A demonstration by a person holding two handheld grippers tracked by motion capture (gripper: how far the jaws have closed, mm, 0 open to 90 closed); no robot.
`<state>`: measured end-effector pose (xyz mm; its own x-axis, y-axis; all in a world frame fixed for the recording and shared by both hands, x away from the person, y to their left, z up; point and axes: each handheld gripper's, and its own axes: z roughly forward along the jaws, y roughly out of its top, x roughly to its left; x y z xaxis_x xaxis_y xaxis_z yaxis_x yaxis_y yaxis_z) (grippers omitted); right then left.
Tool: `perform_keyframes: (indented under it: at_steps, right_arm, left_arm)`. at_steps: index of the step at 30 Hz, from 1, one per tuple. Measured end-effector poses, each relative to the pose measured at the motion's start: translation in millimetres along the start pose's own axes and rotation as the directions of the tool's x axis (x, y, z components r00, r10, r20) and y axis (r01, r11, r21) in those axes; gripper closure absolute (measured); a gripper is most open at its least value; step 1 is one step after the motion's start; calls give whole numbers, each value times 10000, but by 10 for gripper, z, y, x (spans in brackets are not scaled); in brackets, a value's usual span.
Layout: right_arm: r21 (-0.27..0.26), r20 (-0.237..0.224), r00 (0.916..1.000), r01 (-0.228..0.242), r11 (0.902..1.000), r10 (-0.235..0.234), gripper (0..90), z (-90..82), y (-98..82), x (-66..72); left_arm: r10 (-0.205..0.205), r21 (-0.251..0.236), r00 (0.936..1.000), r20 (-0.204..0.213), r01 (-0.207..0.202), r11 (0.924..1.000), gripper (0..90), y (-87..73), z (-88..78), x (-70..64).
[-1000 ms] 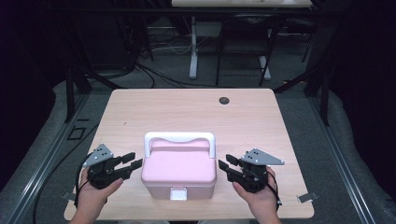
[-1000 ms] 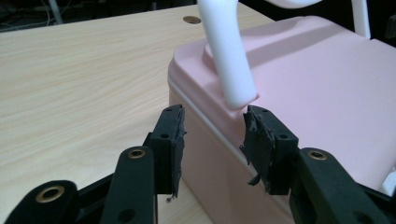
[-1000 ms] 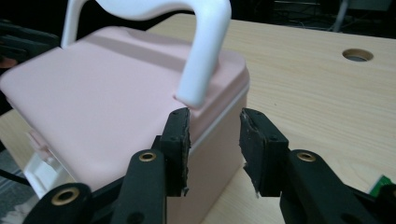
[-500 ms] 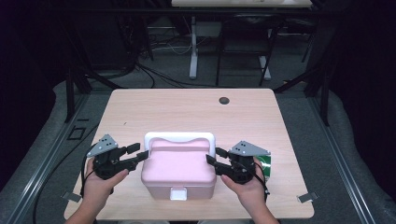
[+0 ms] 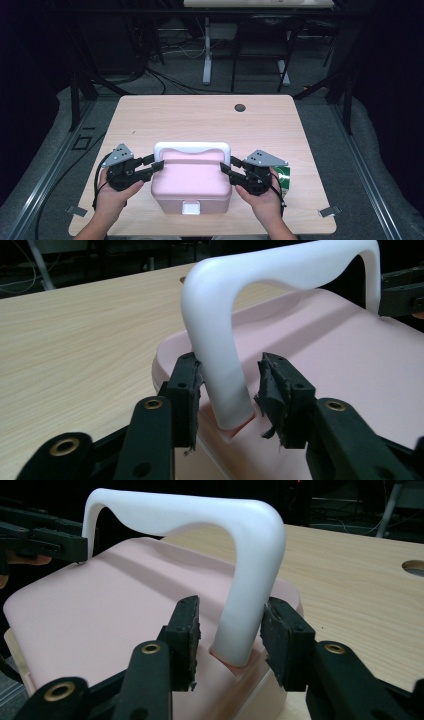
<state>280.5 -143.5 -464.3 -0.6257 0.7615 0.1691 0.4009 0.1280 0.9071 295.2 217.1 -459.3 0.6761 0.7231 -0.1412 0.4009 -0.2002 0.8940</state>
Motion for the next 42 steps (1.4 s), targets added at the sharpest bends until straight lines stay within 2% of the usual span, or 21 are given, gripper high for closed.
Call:
perform_keyframes:
  at_steps: [2,4,6,7,10,12,13,16,24,28,32,35,42]
  right_arm:
    - [-96,-15,10000,76,9999,-76,618,-24,-1,13]
    - [-192,182,9991,382,9991,-379,655,-61,-11,57]
    - [-211,353,9983,461,9987,-453,674,-70,-17,73]
    - [-270,466,9975,552,9981,-539,711,-86,-29,87]
    - [-344,524,9971,572,9978,-553,736,-97,-43,88]
    - [-394,533,9967,629,9972,-607,738,-100,-46,97]
    - [-256,625,9955,736,9970,-719,739,-114,-41,106]
    - [-348,590,9958,716,9968,-695,739,-117,-43,117]
    - [-197,527,9962,701,9973,-689,740,-171,-57,126]
    - [-311,477,9968,651,9974,-636,740,-168,-32,114]
    - [-444,511,9963,709,9965,-687,740,-187,67,108]
    - [-542,521,9969,615,9966,-586,739,-182,161,83]
    - [-677,421,9982,448,9967,-420,739,-170,190,63]
  left_arm:
    - [106,-74,9999,-6,-106,9999,640,-3,-28,-19]
    - [248,-145,9996,-129,-250,9996,666,-12,-62,-51]
    - [272,-155,9995,-168,-275,9995,697,-18,-72,-60]
    - [341,-208,9991,-266,-346,9992,713,-31,-83,-69]
    - [338,-336,9991,-267,-347,9988,727,-46,-91,-80]
    - [438,-306,9986,-292,-446,9985,730,-45,-96,-93]
    - [468,-201,9986,-261,-473,9987,730,-38,-105,-102]
    - [417,-173,9990,-174,-420,9990,732,-36,-110,-106]
    - [427,-100,9990,-143,-429,9990,732,-34,-124,-135]
    - [346,-163,9994,-88,-348,9993,731,29,-134,-117]
    - [459,-257,9989,-118,-461,9986,730,142,-150,-105]
    - [442,-94,9990,-82,-443,9990,724,225,-143,-82]
    - [410,-196,9991,-76,-412,9990,690,284,-111,-68]
